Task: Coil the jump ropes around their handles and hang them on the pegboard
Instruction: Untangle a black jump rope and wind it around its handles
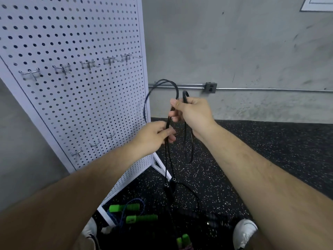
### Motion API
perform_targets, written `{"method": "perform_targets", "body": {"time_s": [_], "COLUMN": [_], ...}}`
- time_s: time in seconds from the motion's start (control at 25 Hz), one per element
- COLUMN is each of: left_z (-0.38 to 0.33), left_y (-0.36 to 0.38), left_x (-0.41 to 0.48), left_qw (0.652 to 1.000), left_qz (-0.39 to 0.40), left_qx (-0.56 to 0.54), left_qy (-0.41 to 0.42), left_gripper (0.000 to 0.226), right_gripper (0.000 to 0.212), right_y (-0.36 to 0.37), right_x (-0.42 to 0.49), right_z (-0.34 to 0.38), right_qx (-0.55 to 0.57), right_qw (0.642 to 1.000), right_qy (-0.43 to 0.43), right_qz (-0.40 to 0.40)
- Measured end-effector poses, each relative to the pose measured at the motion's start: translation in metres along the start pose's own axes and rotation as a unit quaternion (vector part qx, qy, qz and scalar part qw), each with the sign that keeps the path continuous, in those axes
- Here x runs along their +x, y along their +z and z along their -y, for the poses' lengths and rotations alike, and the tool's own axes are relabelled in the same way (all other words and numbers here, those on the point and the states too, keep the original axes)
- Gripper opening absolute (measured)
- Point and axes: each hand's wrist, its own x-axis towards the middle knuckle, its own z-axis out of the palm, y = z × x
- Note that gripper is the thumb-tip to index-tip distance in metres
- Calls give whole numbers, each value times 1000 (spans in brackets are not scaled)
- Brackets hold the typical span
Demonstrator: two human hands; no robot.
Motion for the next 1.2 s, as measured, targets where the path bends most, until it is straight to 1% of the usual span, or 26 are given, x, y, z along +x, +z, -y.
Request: {"method": "perform_targets", "body": {"time_s": [0.08, 0.16, 0.24, 0.32, 0.4, 0.48, 0.6, 0.72, 0.8, 0.84, 0.92, 1.0, 1.04, 1.08, 1.16, 1.2], "left_z": [-3, -5, -9, -14, -20, -25, -31, -33, -28, -24, -12, 3, 7, 9, 10, 6], "left_y": [-3, -8, -13, -17, -24, -28, -29, -34, -39, -39, -34, -24, -20, -16, -11, -9], "left_x": [1, 2, 4, 9, 15, 20, 20, 18, 13, 9, 2, -2, -3, -4, -1, 0], "left_qw": [1000, 998, 997, 995, 991, 990, 989, 986, 989, 993, 999, 997, 997, 997, 999, 999], "left_qz": [-27, -53, -77, -97, -120, -128, -127, -141, -129, -106, -28, 36, 49, 48, 27, 15], "left_qx": [-1, -7, -15, -23, -37, -53, -54, -70, -70, -55, 15, 62, 65, 54, 38, 40], "left_qy": [3, 12, 16, 24, 34, 39, 44, 54, 35, 20, -3, -12, -12, -16, -11, -6], "left_gripper": [14, 13, 13, 13, 15, 16, 17, 18, 17, 19, 24, 15, 9, 12, 24, 25], "right_gripper": [18, 22, 21, 17, 22, 27, 20, 10, 3, 1, 2, 7, 13, 16, 12, 10], "right_y": [-9, -20, -29, -32, -27, -16, 0, 6, 5, 4, 2, 1, 1, 1, -2, -6], "right_x": [3, 4, 3, -2, -8, -12, -14, -10, -7, -5, -2, -1, 0, 0, 1, 1], "right_z": [-2, -7, -14, -23, -31, -40, -49, -44, -35, -30, -22, -16, -15, -14, -13, -12], "right_qx": [-36, -98, -135, -150, -152, -146, -138, -111, -83, -66, -36, -16, -9, -3, 0, -8], "right_qw": [999, 994, 989, 985, 981, 979, 984, 990, 994, 995, 997, 998, 998, 999, 999, 1000], "right_qy": [17, 41, 56, 62, 65, 54, 27, 21, 17, 15, 19, 29, 29, 25, 10, 4], "right_qz": [-24, -29, 5, 57, 105, 129, 108, 82, 71, 71, 70, 56, 46, 39, 33, 30]}}
